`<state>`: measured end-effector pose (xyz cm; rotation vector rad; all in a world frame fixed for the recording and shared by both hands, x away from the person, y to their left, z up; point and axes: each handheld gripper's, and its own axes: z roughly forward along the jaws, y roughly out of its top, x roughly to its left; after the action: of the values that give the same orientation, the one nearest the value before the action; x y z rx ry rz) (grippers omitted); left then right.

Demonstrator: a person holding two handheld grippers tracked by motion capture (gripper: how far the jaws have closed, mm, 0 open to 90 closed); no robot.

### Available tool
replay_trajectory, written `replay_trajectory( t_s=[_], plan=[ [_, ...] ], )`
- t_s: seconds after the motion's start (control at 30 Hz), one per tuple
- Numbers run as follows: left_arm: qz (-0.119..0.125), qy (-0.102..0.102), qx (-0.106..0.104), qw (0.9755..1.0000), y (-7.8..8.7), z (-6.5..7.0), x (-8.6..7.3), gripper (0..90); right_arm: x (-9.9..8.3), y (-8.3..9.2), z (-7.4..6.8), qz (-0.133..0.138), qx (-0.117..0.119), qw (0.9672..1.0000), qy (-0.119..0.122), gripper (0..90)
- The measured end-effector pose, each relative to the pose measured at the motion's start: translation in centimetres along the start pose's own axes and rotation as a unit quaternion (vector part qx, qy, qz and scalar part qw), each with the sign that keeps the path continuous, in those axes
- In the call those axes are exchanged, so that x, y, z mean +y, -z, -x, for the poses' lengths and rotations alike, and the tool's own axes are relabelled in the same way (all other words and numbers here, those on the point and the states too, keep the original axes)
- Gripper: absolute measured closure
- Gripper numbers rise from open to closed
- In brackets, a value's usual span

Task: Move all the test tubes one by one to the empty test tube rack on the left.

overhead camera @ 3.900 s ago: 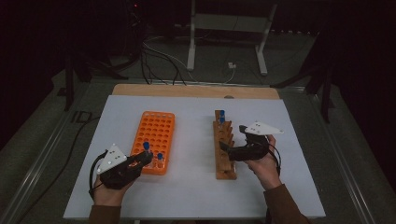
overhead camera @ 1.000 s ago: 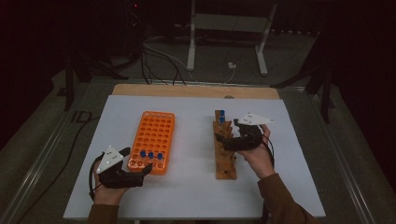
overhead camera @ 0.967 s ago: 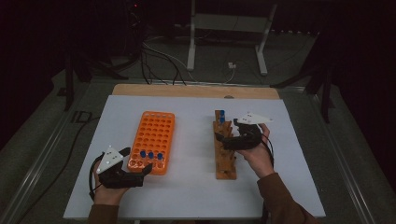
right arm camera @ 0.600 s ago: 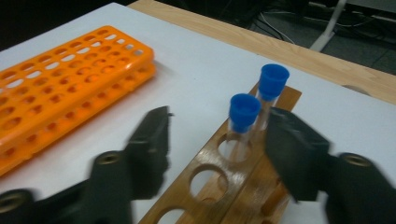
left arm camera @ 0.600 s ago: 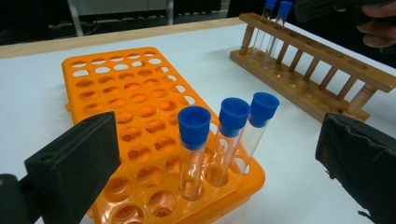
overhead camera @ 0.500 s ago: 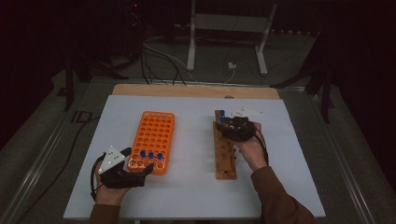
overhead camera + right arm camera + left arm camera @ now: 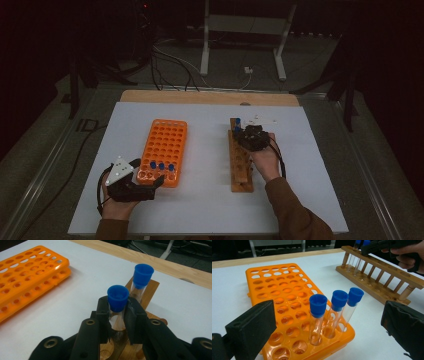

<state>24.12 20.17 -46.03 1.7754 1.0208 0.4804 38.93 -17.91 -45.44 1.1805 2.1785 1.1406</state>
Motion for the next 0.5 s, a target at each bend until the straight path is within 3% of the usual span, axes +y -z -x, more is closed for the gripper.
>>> replay_trajectory(
  t_s=[0.2,0.5],
  plan=[
    [0.0,0.001,-0.001,1.0,0.0,0.0,0.0,0.4,-0.1,0.2,0.0,0.003,-0.004,1.0,0.0,77.4],
    [-0.002,0.0,-0.004,1.0,-0.2,0.1,0.0,0.4,0.6,1.8,0.0,0.029,-0.003,0.9995,0.009,77.5]
  ],
)
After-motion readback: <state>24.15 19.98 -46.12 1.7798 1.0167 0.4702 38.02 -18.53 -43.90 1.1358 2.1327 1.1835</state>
